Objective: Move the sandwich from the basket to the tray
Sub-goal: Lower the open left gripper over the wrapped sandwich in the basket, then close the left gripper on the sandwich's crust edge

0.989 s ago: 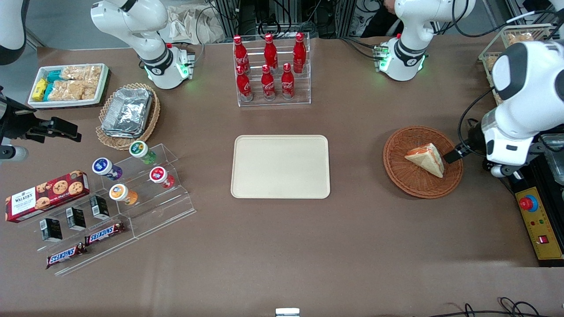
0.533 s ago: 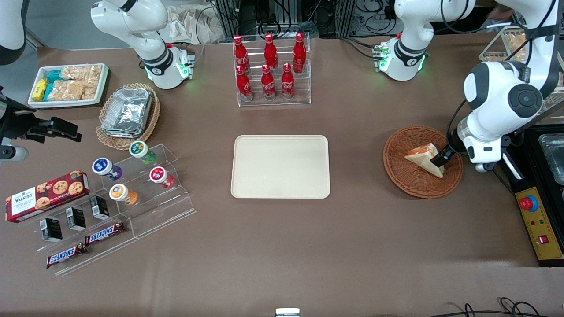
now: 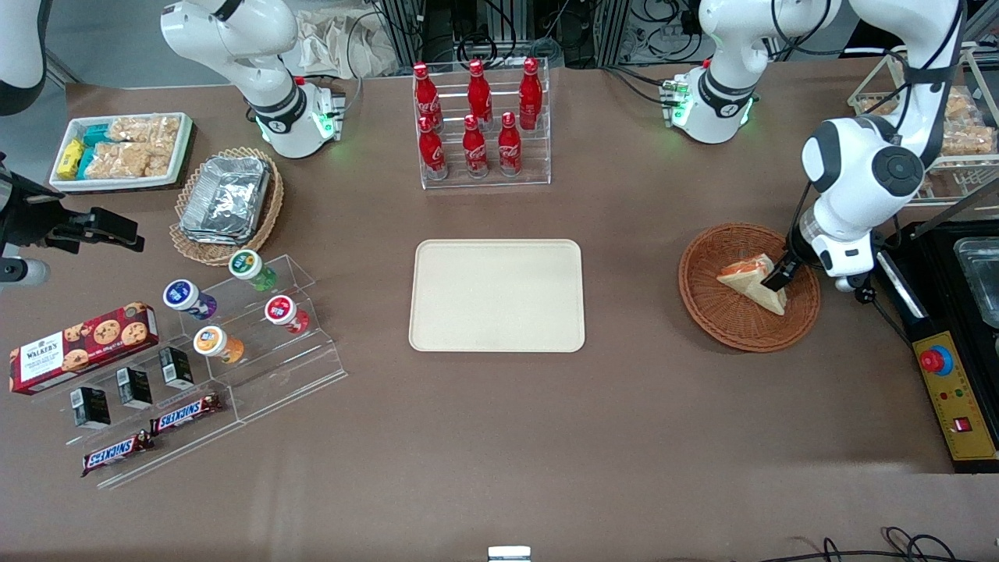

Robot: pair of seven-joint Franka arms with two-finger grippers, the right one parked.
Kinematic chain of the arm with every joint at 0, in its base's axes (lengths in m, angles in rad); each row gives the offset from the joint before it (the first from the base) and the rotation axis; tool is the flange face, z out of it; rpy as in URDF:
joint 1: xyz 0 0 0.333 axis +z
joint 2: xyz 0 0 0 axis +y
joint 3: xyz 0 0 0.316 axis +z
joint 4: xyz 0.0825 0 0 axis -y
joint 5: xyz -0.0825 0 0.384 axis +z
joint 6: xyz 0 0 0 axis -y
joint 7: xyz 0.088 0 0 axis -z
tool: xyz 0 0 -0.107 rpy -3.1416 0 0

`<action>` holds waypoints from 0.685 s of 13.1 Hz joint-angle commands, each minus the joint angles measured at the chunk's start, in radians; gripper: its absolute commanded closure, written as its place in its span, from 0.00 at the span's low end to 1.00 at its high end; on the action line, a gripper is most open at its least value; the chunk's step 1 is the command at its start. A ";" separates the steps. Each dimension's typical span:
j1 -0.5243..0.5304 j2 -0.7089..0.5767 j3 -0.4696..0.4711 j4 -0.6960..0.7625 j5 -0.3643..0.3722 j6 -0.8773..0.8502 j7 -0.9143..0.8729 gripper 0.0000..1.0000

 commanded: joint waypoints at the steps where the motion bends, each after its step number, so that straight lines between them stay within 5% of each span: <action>1: 0.005 0.027 -0.007 -0.045 -0.014 0.109 -0.029 0.00; 7: -0.061 0.106 -0.016 -0.039 -0.016 0.205 -0.185 0.01; 8: -0.073 0.107 -0.016 -0.034 -0.016 0.203 -0.205 0.30; 9: -0.074 0.105 -0.016 -0.031 -0.014 0.203 -0.223 0.92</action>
